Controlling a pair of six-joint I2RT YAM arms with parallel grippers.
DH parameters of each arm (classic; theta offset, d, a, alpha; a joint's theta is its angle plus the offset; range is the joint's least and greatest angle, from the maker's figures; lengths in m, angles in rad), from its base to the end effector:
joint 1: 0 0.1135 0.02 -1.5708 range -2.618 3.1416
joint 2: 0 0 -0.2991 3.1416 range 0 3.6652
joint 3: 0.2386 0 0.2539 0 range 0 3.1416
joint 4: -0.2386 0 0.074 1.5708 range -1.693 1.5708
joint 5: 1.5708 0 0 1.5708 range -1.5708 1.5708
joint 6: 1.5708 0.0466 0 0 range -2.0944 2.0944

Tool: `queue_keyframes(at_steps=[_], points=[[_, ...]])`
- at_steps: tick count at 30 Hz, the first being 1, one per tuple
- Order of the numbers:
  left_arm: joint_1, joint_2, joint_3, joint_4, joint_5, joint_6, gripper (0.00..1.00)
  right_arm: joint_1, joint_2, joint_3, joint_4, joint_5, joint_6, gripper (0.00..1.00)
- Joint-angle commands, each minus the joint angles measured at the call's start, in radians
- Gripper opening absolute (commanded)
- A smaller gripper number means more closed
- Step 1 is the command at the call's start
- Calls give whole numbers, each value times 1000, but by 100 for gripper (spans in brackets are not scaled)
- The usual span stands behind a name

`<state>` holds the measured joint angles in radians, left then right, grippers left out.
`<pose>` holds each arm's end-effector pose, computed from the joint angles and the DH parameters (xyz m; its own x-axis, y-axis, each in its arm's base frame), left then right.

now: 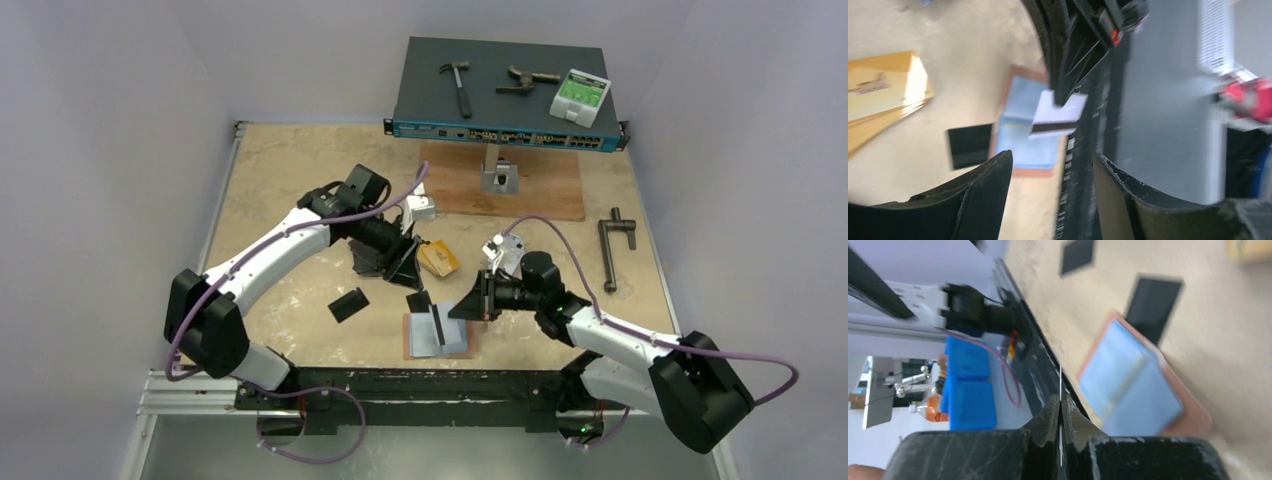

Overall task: Put the credit cards into the card holder
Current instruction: Insert the credit card into the card holder.

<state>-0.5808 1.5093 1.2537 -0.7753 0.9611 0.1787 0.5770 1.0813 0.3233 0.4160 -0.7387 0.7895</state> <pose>0.2359 -0.2005 0.3214 -0.5872 0.5071 -0.6309 0.7834 0.1599 -0.6006 0.1521 0.1365 0.2151 -0.8618 0.0654 -0.5031 -0.4588 0.3226 0.8279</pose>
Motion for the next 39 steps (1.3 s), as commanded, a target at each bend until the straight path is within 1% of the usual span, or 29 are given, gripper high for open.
queue_keyframes(at_steps=[1, 2, 3, 5, 6, 7, 12, 15, 19, 22, 26, 29, 32, 34, 37, 39], points=[[-18, -105, -62, -132, -258, 434, 60, 37, -26, -82, -89, 119, -31, 0], [-32, -125, -96, -115, -292, 488, 60, 39, -27, -101, -69, 135, -16, 0], [-49, -144, -128, -65, -330, 517, 60, 42, -26, -117, -58, 159, 0, 0], [-92, -157, -163, -16, -371, 518, 61, 45, -13, -139, -20, 178, 19, 0], [-122, -158, -174, 7, -397, 523, 64, 46, 1, -137, -26, 188, 19, 0], [-154, -163, -208, 28, -423, 547, 65, 47, 28, -130, -42, 204, 12, 0], [-281, -238, -396, 190, -527, 800, 68, 47, 90, -97, -96, 258, -6, 0], [-297, -230, -449, 260, -549, 919, 69, 46, 78, -111, -98, 295, 9, 0], [-336, -243, -572, 441, -567, 1063, 69, 47, 77, -132, -77, 285, 9, 0], [-370, -223, -635, 595, -582, 1105, 67, 46, 54, -117, -107, 273, -22, 0], [-397, -190, -635, 625, -568, 1135, 65, 47, -47, -90, -175, 270, -41, 0], [-402, -157, -629, 649, -571, 1134, 63, 42, -85, -68, -213, 267, -52, 0], [-408, -129, -613, 663, -571, 1118, 61, 22, -74, -74, -219, 271, -57, 0], [-409, -121, -606, 643, -565, 1118, 60, -17, -44, -92, -196, 251, -51, 0], [-409, -123, -625, 606, -542, 1165, 60, -56, 11, -109, -147, 223, -48, 0], [-410, -123, -625, 538, -525, 1204, 60, -59, 35, -99, -138, 220, -52, 0]])
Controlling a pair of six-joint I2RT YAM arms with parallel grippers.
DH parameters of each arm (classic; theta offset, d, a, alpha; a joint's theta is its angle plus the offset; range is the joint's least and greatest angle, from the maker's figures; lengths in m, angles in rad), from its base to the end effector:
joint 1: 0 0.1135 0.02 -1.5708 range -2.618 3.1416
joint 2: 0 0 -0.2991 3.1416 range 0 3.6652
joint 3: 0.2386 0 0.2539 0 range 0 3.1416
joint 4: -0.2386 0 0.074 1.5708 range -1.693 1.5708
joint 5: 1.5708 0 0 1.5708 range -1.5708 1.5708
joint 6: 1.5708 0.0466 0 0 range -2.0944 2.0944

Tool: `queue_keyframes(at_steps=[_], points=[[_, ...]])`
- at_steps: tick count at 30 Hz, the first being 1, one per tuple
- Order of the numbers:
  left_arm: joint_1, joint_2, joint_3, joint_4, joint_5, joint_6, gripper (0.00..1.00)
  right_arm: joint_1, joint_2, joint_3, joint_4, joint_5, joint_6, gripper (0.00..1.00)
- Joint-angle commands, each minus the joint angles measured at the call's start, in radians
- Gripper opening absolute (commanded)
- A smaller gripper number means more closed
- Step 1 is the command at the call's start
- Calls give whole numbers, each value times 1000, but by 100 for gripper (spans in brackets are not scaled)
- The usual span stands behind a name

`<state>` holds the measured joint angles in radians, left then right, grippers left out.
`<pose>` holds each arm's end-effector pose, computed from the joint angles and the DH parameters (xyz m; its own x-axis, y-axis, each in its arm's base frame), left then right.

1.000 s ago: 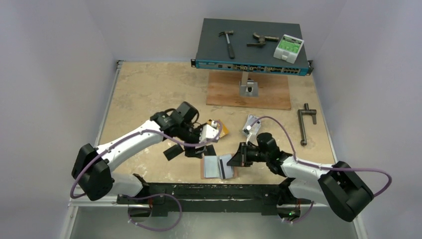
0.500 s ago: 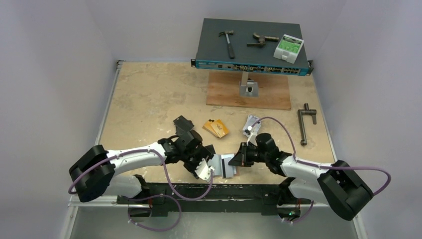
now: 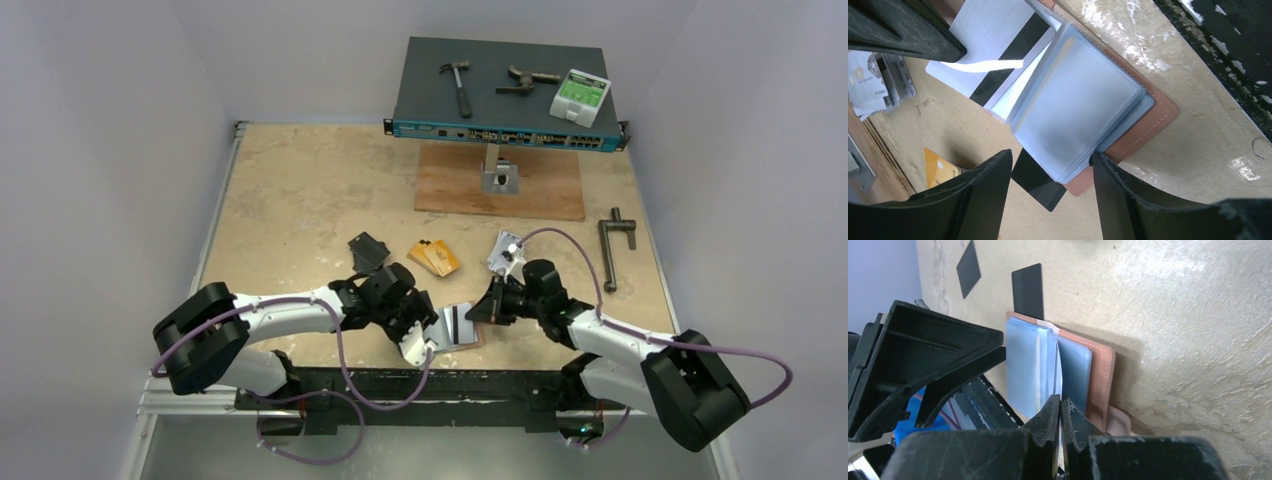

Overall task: Put the credit cards into the card holder
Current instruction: Insert the credit card into the card holder.

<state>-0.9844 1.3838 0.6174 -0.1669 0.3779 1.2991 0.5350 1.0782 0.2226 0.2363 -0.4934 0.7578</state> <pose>0.1260 -0.2207 0.1852 0.7435 0.4989 -0.4454 0.6687 -0.5559 0.4938 0.1430 0.1104 0.1634 -0.8994 0.1707 -0.4025 -0.2239 0.6109 0.7594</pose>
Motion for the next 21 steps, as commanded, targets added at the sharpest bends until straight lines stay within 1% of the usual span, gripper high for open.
queue_keyframes(at_steps=[1, 3, 6, 9, 12, 16, 21], points=[[-5, 1, 6, -86, 66, 107, 60, -18, 48, 6, 49, -29, -21, 0], [-5, -11, -8, -113, 75, 185, 61, -17, 69, 16, 63, -38, -24, 0], [-3, -2, -12, -161, 74, 265, 63, -18, 103, 37, 72, -51, -29, 0], [-3, 24, 5, -159, 66, 261, 63, -17, 115, 45, 80, -56, -28, 0], [0, 31, 41, -228, 49, 273, 62, -18, 101, 49, 63, -56, -31, 0], [41, -20, 25, -309, 55, 371, 61, -18, 68, 62, 20, -48, -42, 0], [43, -32, 22, -363, 42, 433, 60, -18, 58, 96, -19, -50, -59, 0]])
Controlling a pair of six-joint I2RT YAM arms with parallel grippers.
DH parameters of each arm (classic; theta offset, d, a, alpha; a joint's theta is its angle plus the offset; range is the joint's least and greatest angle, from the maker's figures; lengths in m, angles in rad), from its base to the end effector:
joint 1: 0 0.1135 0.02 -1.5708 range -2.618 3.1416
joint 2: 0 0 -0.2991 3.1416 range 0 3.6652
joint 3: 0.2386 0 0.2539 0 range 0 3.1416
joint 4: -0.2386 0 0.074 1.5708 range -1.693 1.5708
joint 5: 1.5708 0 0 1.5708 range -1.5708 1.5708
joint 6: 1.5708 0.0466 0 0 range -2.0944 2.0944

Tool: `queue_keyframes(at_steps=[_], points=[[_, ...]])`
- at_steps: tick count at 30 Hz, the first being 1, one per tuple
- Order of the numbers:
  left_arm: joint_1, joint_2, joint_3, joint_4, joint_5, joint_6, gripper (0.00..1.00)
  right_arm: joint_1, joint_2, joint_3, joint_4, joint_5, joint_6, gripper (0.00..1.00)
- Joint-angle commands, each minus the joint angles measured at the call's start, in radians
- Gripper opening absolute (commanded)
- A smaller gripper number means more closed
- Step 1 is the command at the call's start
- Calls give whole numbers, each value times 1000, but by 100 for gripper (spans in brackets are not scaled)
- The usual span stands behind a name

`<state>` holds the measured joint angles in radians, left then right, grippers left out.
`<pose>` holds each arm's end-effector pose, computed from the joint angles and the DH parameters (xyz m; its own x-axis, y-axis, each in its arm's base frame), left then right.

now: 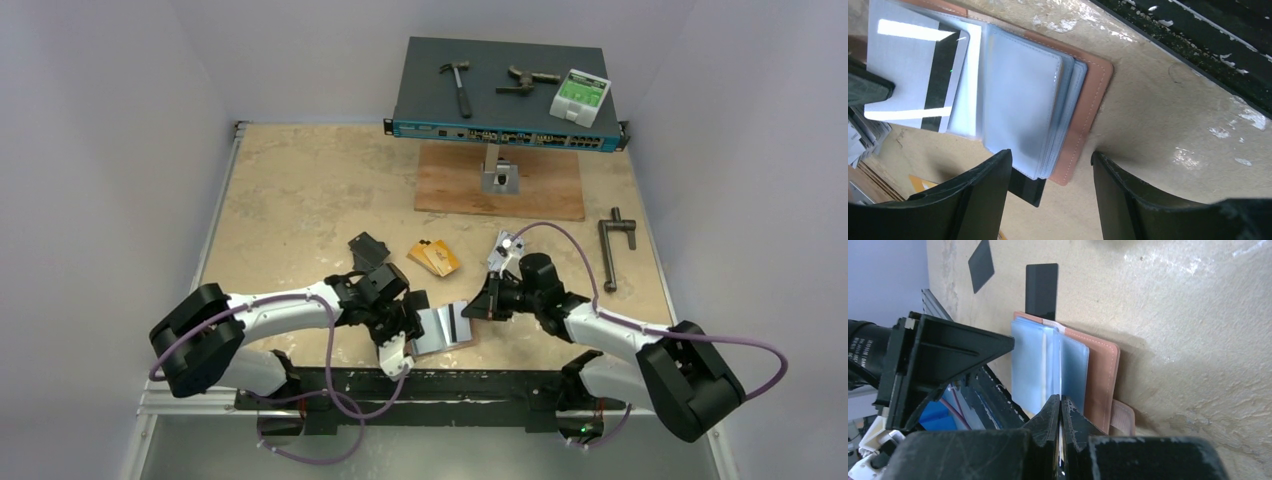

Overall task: Put the credit cards into the card holder
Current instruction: Insert the credit card into the card holder.

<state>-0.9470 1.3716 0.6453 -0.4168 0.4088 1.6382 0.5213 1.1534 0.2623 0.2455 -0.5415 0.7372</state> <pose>0.1214 -0.2004 0.1815 0.8750 0.3515 -0.3329 0.4736 -0.7640 0.4382 0.1541 0.1162 0.1642 -0.9131 0.1399 -0.3829 -0.2295 0.5998 0.7665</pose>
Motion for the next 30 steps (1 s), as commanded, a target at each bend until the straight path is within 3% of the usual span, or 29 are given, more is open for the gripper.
queue_keyframes(at_steps=[1, 10, 16, 22, 30], points=[[5, -21, -2, -120, 8, 101, 60, -4, -16, 58, -30, -2, -39, 0], [-30, 24, 3, 20, 5, 50, 59, -4, -10, 40, 18, -20, -11, 0], [-63, 53, -9, 96, 5, -12, 38, -4, 17, -7, 116, -35, 30, 0], [-84, 88, 7, 109, -5, -47, 37, -10, 53, -38, 189, -33, 47, 0], [-107, 122, 61, 93, -25, -115, 36, -61, 5, -44, 112, -35, 2, 0]])
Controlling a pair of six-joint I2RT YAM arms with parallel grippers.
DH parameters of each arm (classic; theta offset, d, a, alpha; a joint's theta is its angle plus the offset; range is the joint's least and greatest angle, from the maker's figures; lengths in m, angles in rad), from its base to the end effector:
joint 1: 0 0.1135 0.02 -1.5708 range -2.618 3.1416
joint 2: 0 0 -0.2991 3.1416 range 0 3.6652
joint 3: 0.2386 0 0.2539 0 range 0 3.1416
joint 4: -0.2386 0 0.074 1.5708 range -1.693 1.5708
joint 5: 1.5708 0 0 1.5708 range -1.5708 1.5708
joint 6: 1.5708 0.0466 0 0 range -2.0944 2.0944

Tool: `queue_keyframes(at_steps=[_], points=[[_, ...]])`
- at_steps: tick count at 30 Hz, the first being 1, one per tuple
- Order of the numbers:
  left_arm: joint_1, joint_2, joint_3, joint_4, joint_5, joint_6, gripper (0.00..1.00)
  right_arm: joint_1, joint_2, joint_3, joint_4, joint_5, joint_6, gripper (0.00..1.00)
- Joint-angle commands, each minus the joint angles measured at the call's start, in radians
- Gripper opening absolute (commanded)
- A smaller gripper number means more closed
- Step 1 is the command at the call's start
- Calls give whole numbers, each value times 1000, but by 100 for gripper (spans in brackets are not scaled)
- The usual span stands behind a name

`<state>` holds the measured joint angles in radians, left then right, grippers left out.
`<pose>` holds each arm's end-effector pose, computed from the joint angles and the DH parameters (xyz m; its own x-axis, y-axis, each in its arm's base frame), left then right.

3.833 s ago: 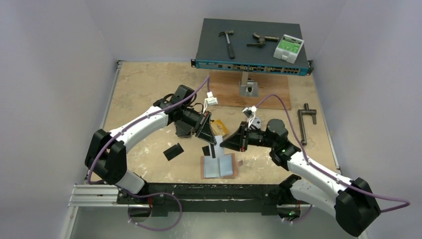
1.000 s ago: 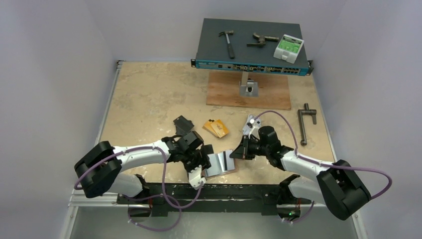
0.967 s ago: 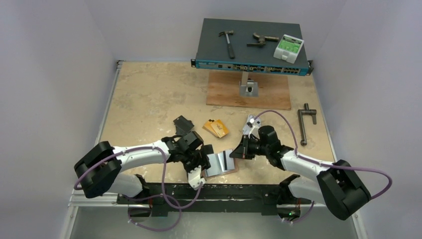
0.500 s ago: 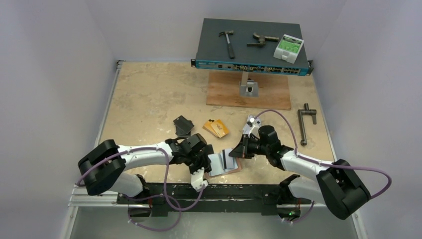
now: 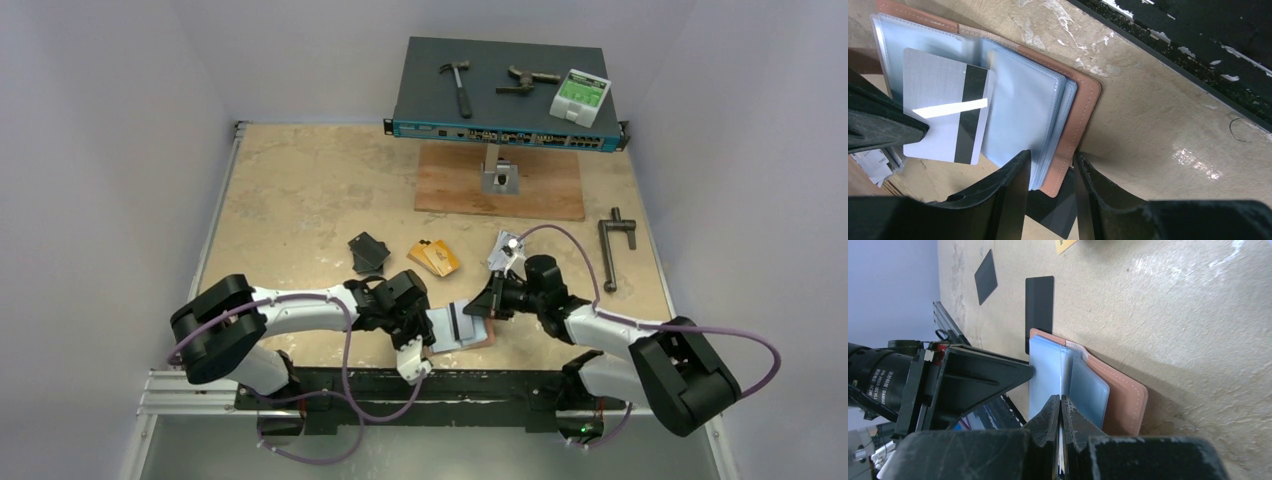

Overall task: Put the credit cards into the card holder
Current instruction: Insert the credit card into the card holder.

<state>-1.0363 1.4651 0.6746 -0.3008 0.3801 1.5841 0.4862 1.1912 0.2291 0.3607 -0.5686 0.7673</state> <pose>0.1169 -0.2315 0.1738 0.8922 0.3156 -0.3230 0.4401 -0.7678 0.4657 0.1588 0.1123 0.1591 -0.9059 0.1829 -0.3820 -0.2187 0.5705 0.7917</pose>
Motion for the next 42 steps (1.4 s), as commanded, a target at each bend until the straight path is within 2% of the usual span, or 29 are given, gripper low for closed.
queue_keyframes(at_steps=[1, 9, 19, 34, 42], points=[[-19, 30, 36, -26, 1, -70, 35, -32, -46, -16, -15, -4, -31, 0], [-34, 41, 54, -32, -15, -127, 32, -36, -178, -43, -144, 70, -76, 0], [-43, 43, 71, -24, -30, -155, 28, -36, -122, -37, -130, 94, -65, 0], [-45, 34, 59, -14, -37, -160, 27, -29, -163, -37, -139, 200, -37, 0], [-45, 35, 64, -13, -50, -170, 25, 67, -116, -17, -121, 236, -29, 0]])
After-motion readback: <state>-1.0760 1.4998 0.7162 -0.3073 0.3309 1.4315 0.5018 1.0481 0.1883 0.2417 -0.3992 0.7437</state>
